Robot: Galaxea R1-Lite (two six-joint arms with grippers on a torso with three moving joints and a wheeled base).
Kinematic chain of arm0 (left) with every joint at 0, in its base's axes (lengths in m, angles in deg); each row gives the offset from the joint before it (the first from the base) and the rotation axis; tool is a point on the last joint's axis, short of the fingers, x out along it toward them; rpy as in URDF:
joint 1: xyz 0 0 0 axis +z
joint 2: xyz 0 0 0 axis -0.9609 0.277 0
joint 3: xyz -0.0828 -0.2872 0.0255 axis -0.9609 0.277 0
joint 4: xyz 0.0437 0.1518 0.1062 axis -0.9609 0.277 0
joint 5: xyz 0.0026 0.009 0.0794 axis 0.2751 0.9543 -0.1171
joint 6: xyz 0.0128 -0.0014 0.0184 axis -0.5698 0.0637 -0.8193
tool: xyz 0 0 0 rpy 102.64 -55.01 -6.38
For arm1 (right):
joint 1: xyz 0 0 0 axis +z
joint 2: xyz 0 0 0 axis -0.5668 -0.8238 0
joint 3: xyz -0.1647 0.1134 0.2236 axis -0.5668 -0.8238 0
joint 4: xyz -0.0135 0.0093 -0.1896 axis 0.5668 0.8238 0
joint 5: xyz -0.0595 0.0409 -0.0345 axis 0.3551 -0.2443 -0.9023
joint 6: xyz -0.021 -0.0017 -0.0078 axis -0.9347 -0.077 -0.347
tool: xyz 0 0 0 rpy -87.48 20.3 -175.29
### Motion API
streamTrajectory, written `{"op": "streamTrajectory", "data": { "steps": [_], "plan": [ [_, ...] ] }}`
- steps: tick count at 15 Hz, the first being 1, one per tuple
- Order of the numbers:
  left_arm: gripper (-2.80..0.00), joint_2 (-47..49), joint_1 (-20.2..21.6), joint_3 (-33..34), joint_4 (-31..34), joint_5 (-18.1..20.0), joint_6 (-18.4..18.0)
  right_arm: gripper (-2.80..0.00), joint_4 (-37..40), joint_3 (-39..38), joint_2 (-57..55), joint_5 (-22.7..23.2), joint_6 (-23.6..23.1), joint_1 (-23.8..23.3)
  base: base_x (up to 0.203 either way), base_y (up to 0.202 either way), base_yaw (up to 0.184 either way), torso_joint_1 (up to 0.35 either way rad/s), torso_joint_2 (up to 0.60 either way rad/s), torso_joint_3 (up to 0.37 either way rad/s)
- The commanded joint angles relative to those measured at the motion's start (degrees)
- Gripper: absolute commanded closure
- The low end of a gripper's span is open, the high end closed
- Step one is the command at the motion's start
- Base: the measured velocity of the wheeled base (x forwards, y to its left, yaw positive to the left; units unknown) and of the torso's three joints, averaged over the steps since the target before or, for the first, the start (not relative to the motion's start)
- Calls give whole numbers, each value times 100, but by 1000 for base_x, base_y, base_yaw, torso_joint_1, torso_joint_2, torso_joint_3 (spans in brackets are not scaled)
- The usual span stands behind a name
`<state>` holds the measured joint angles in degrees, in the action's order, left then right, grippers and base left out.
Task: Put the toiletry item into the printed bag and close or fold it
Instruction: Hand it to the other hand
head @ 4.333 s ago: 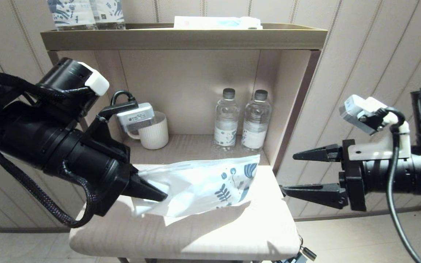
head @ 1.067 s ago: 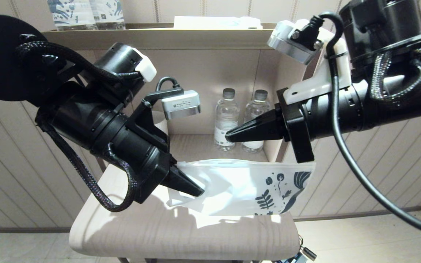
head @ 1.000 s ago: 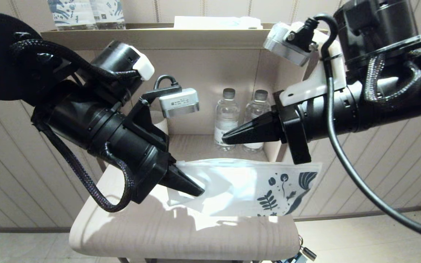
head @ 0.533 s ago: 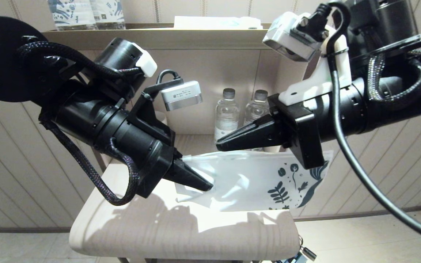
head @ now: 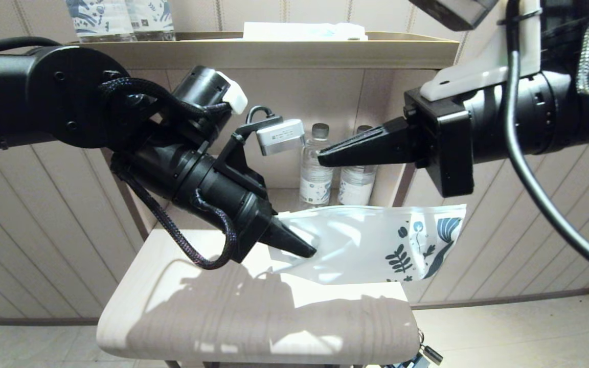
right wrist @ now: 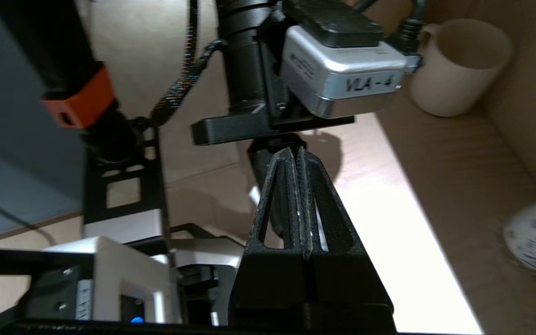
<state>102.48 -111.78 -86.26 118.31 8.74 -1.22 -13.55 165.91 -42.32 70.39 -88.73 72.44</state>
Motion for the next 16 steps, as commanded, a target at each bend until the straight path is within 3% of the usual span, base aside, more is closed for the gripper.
{"op": "streamTrajectory", "data": {
  "steps": [1,7,11,13,15,16],
  "plan": [
    [0,101,-18,-115,72,26,-3,0,0,134,12,-214,-17,71,0,0,0,0,0,0],
    [0,-22,-314,-124,180,18,-12,0,763,1015,-712,-248,-3,-463,0,0,0,0,0,0],
    [0,-13,-309,-133,196,0,-55,0,1063,863,-514,95,-3,-522,0,0,0,0,0,0],
    [0,-22,-309,-133,249,-18,-90,0,1567,930,-318,99,-14,-564,0,0,0,0,0,0],
    [0,-31,-301,-136,294,-18,-99,0,2031,958,-179,69,-358,-780,0,0,0,0,0,0],
    [0,-22,-301,-141,294,-18,-101,-177,2135,971,-171,47,-566,-899,0,0,0,0,0,0]
  ]
}}
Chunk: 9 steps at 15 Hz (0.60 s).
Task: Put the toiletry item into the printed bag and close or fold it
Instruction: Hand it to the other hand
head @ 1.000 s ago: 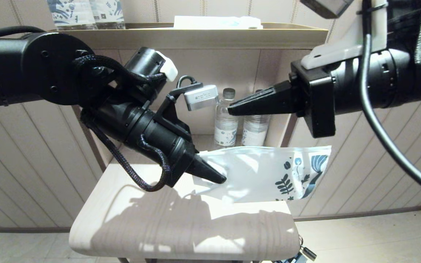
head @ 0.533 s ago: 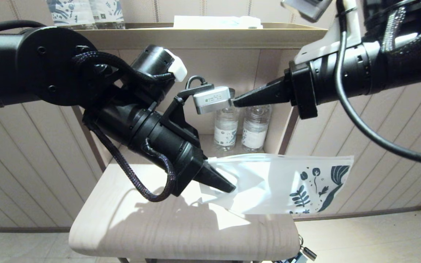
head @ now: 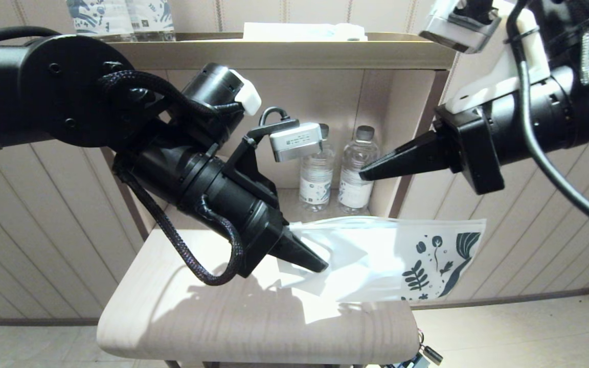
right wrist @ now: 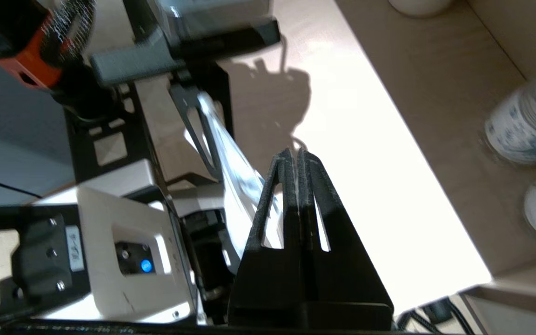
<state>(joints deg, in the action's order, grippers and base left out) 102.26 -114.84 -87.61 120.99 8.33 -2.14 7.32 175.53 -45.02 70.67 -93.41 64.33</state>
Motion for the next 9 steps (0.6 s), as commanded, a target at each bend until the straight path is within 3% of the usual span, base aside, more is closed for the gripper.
{"op": "streamTrajectory", "data": {
  "steps": [1,4,9],
  "plan": [
    [0,-3,5,-3,35,15,-17,-280,187,38,101,4,-290,-255,0,0,0,0,0,0],
    [0,-36,14,21,62,-46,-17,-280,884,502,-1,-4,-476,-319,0,0,0,0,0,0],
    [0,-51,14,-15,171,-16,-25,-280,1006,531,-55,-176,-935,-254,0,0,0,0,0,0]
  ]
}}
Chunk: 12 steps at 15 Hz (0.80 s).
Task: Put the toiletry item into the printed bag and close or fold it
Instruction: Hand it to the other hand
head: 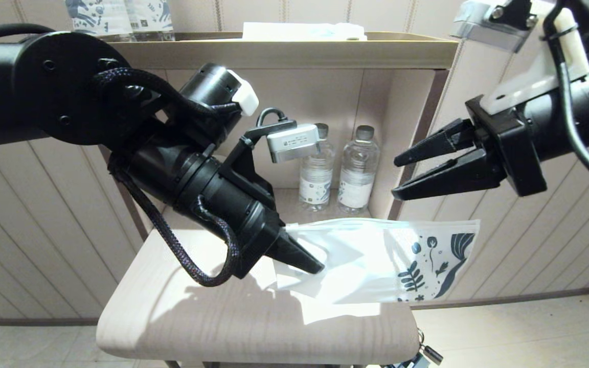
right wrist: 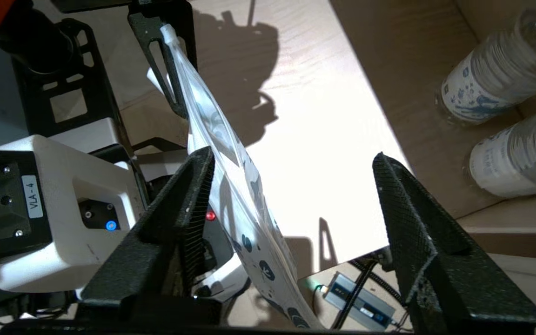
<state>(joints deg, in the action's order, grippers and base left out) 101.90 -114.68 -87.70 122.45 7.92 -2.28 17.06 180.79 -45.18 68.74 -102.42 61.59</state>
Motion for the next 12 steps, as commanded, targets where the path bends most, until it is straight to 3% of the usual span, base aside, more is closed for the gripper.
{"op": "streamTrajectory", "data": {
  "steps": [1,4,7,10,12],
  "plan": [
    [0,-66,-2,1,53,60,-11,-280,-10,5,-184,105,-72,81,0,0,0,0,0,0],
    [0,-55,-1,-23,39,235,-37,-280,-218,1,-649,1149,-39,212,0,0,0,0,0,0],
    [0,1,15,-94,22,389,-21,-280,-671,-4,-771,1264,223,244,0,0,0,0,0,0],
    [0,18,77,-156,74,505,-29,-280,-745,-133,-762,1891,345,244,0,0,0,0,0,0],
    [0,53,111,-165,74,495,-37,-280,-743,-223,-680,2003,285,238,0,0,0,0,0,0]
  ]
}}
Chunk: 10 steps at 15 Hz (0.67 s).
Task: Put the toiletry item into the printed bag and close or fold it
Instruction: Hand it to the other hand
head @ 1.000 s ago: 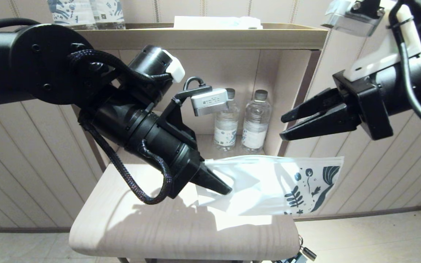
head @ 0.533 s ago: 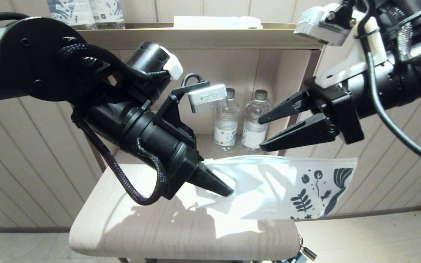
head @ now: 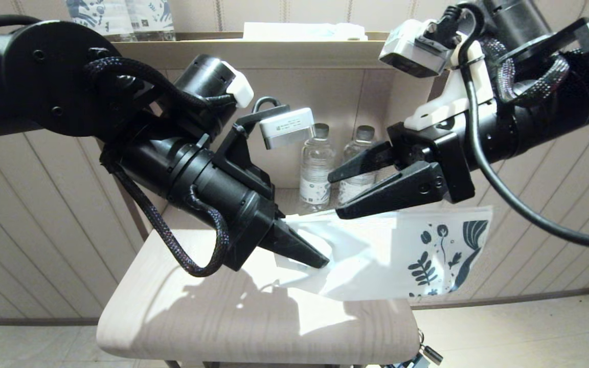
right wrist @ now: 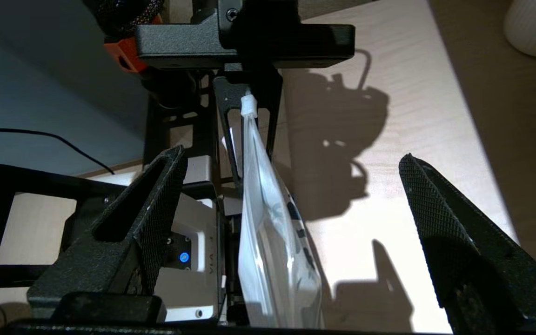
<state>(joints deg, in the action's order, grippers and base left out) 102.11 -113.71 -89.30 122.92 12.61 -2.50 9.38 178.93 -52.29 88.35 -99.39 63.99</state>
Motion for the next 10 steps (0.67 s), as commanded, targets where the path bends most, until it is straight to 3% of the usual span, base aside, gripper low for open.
{"op": "streamTrajectory", "data": {
  "steps": [1,10],
  "plan": [
    [0,32,33,3,26,34,-16,-280,44,-61,115,43,-36,3,0,0,0,0,0,0],
    [0,-38,200,40,26,43,-26,-280,37,-1281,763,-18,-788,-70,0,0,0,0,0,0]
  ]
}}
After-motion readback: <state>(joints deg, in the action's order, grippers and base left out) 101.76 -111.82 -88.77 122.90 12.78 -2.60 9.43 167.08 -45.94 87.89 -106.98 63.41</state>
